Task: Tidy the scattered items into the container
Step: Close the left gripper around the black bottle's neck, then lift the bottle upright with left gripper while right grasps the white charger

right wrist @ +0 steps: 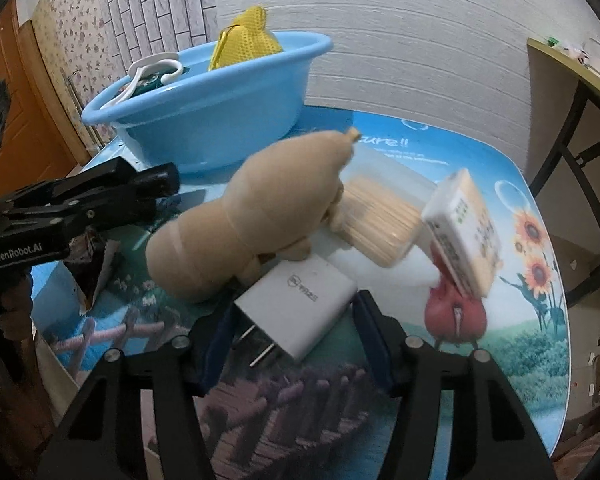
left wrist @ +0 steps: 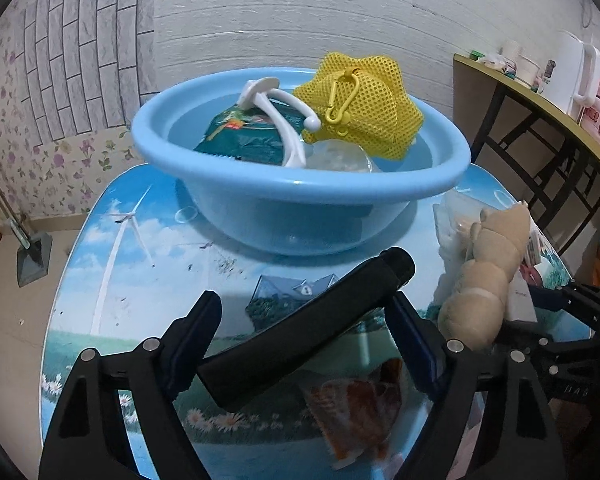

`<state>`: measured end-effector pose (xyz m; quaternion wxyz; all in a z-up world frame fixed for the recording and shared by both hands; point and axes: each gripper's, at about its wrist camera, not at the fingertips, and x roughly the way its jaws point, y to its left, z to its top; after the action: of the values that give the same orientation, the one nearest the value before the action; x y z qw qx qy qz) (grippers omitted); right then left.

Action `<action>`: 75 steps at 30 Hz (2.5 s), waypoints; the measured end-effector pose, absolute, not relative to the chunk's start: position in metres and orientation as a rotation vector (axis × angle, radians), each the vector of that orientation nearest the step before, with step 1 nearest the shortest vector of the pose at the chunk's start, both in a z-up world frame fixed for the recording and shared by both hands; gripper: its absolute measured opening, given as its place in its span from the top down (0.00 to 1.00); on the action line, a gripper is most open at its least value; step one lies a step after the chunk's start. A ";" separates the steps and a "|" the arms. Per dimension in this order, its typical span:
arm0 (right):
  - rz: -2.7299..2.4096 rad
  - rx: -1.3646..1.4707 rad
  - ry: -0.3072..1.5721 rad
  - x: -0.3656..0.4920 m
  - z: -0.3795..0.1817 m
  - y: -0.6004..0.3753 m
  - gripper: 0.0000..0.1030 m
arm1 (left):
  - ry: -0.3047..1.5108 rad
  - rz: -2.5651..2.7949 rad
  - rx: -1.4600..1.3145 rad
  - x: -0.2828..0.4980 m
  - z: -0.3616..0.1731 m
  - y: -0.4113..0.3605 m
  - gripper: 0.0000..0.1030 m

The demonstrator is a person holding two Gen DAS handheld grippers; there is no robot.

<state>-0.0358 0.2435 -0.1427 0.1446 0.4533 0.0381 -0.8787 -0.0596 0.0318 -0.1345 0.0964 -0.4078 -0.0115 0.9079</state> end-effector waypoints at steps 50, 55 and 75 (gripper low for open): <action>-2.347 1.252 0.329 -0.008 -0.134 0.225 0.44 | -0.055 2.570 -1.247 -0.038 -0.122 -0.021 0.77; -2.364 1.276 0.324 -0.006 -0.133 0.229 0.44 | -0.027 2.579 -1.249 -0.036 -0.126 -0.019 0.77; -2.458 1.295 0.173 -0.006 -0.133 0.250 0.44 | 0.000 2.718 -1.253 -0.025 -0.154 -0.022 0.25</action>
<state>-0.0060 0.2504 -0.1330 0.1780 0.4580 0.0612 -0.8688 -0.0250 -0.0224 -0.1539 0.0740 -0.4176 0.0000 0.9056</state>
